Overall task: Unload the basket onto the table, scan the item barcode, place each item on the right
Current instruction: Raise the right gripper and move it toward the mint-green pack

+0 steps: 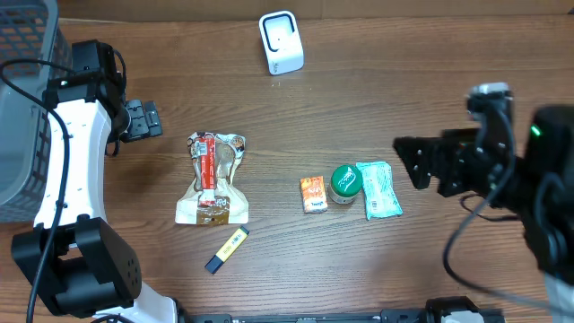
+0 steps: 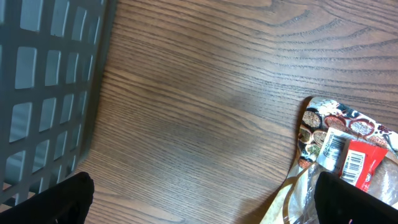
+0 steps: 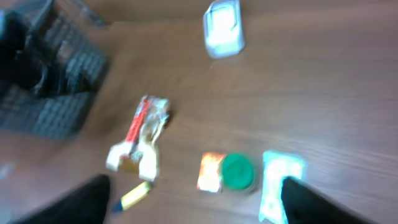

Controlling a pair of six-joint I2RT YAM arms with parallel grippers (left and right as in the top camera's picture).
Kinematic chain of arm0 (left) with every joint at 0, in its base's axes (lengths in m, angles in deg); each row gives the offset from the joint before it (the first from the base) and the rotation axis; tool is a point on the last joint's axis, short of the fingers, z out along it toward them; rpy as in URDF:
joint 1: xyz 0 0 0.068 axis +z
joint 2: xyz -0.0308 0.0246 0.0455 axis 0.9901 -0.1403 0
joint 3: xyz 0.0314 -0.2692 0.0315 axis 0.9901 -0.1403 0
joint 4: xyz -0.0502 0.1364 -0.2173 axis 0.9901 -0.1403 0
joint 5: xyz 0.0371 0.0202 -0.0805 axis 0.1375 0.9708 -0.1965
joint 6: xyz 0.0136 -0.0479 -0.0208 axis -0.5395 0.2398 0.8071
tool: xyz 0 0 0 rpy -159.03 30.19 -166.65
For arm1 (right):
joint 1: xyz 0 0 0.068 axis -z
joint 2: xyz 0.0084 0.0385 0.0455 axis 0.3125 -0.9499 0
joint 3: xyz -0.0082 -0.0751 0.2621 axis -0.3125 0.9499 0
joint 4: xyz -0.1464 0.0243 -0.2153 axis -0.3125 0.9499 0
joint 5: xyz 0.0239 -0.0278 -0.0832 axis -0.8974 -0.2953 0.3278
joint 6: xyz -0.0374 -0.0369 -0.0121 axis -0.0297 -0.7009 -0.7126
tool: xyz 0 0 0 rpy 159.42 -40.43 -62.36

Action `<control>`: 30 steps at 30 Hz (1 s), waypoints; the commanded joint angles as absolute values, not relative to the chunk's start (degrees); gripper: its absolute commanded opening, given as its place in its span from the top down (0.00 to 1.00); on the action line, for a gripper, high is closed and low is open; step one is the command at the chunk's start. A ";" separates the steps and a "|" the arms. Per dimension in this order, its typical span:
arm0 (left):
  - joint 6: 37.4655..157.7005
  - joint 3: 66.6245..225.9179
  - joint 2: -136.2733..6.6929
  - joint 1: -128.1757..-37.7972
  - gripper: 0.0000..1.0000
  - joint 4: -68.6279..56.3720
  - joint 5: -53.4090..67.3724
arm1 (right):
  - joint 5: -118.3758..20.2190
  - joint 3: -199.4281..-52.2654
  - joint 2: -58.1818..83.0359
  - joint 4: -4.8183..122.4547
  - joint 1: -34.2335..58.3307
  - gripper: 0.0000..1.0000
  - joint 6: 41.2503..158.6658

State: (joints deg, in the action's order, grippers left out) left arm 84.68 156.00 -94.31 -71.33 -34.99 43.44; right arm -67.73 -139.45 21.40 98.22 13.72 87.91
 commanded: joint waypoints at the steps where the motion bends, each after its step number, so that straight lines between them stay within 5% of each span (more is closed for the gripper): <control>1: 83.63 156.13 -94.31 -71.24 0.00 -35.10 43.31 | -76.52 -140.44 17.88 101.30 13.68 0.50 87.81; 2: 83.63 156.13 -94.31 -71.24 0.00 -35.10 43.33 | -76.04 -140.44 15.83 103.37 13.68 0.63 87.81; 7: 83.63 156.13 -94.31 -71.24 0.00 -34.92 43.35 | -69.94 -140.22 9.82 109.89 13.68 0.68 87.81; 15: 83.63 156.13 -94.31 -71.24 0.00 -34.92 43.33 | -65.00 -134.67 3.91 110.59 13.68 0.50 87.81; 30: 83.63 156.13 -94.31 -71.24 0.00 -34.92 43.33 | -54.97 -118.95 -0.87 92.95 13.68 0.40 87.83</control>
State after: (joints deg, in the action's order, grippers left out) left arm 84.68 156.00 -94.31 -71.33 -34.97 43.44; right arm -59.34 -121.46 -0.15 96.27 13.68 87.94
